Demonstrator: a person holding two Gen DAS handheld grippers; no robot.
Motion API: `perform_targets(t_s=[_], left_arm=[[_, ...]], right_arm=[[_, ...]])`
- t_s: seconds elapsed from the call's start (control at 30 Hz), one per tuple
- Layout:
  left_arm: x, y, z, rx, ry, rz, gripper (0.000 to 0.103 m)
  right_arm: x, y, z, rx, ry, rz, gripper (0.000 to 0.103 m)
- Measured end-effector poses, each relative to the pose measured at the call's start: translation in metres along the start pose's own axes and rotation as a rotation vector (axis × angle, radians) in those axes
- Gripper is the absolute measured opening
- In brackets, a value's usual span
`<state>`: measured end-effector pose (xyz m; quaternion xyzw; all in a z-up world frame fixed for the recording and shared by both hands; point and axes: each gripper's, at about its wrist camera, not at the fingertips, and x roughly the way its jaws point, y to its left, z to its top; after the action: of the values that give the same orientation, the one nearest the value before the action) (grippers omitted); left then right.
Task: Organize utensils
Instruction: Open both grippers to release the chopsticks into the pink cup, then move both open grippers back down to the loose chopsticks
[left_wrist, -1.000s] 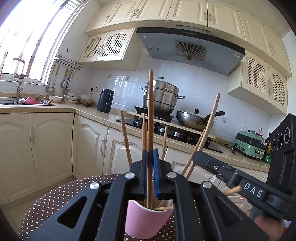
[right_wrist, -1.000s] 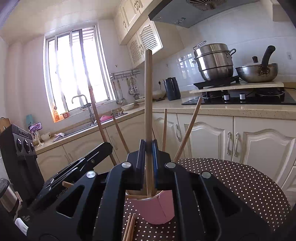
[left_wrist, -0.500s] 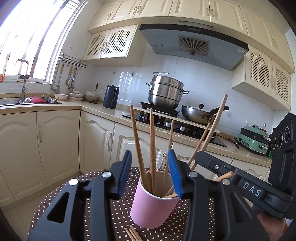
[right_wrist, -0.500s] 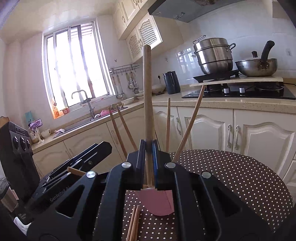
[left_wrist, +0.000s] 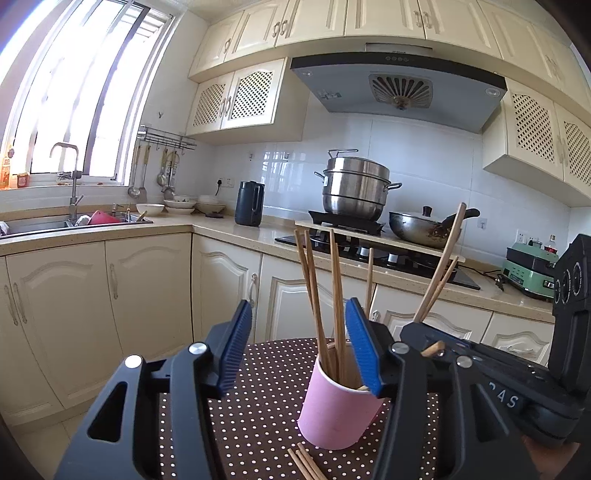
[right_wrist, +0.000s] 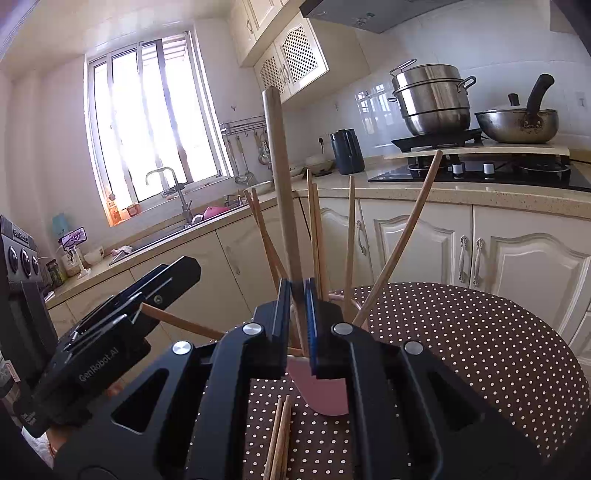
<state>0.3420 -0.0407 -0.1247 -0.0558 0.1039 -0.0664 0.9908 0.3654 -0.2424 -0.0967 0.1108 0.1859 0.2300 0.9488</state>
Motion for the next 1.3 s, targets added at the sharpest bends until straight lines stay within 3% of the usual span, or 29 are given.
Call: perform_targets(t_s=[0.47, 0.57, 0.63, 1.0, 1.3], left_arm=[[-0.037, 0.004, 0.014, 0.035, -0.049, 0.094, 0.058], [-0.048, 0.004, 0.017, 0.045, -0.065, 0.116, 0.058], [-0.056, 0.003, 0.020, 0.046, -0.070, 0.127, 0.059], [-0.103, 0.006, 0.032, 0.035, -0.085, 0.138, 0.060], [-0.126, 0.004, 0.023, 0.038, -0.061, 0.144, 0.060]], right_arm=[[-0.024, 0.017, 0.006, 0.000, -0.021, -0.008, 0.017], [-0.033, 0.023, 0.009, -0.017, -0.039, -0.024, 0.028], [-0.041, 0.026, 0.011, -0.023, -0.056, -0.027, 0.045], [-0.083, 0.048, 0.015, -0.071, -0.099, -0.028, 0.045], [-0.108, 0.062, 0.002, -0.105, -0.091, -0.032, 0.046]])
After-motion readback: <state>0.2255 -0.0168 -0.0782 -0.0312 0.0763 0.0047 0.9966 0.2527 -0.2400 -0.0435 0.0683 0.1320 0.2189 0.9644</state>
